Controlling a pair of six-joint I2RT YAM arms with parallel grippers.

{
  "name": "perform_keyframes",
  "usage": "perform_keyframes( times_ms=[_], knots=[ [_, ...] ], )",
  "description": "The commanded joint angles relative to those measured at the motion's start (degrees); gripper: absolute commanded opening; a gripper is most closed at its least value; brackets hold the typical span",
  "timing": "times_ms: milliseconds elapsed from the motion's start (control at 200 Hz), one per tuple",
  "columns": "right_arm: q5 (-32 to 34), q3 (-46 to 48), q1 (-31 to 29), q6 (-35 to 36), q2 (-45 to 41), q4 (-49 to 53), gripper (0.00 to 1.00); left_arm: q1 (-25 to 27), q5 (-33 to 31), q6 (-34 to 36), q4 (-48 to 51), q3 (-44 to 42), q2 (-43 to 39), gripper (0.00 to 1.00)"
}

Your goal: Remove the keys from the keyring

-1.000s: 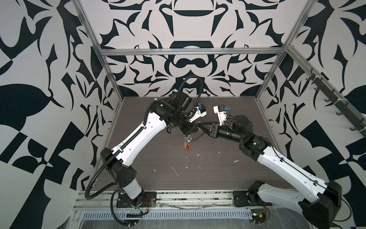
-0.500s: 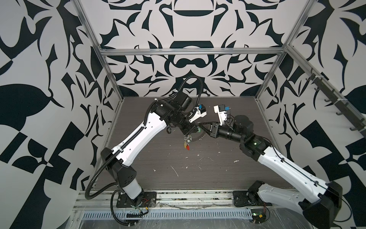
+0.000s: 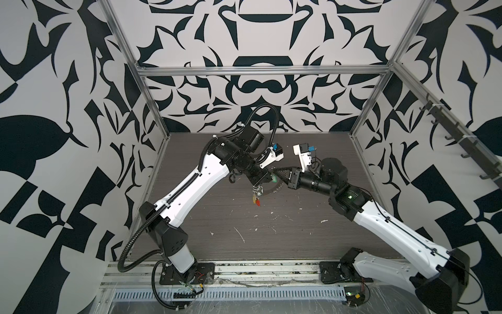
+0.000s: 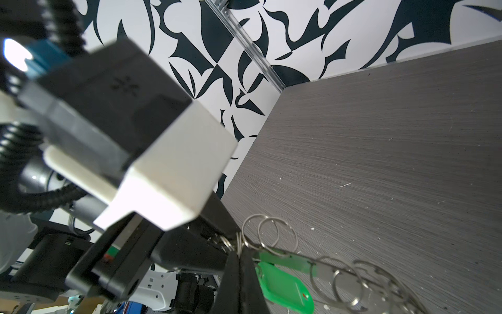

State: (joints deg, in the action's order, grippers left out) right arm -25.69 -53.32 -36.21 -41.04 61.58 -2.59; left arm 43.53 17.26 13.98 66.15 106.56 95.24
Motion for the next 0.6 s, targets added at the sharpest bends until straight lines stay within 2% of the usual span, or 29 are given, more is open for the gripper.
perform_keyframes(
  times_ms=[0, 595],
  knots=[
    [0.76, -2.48, -0.01, 1.64, -0.65, -0.42, 0.00, 0.15, 2.17, 0.61, 2.67, 1.18, 0.48, 0.00],
    [1.56, -4.64, -0.01, 2.80, -2.08, 3.33, 0.00, 0.15, 2.17, 0.88, 2.93, 0.93, 0.38, 0.00]
  ],
)
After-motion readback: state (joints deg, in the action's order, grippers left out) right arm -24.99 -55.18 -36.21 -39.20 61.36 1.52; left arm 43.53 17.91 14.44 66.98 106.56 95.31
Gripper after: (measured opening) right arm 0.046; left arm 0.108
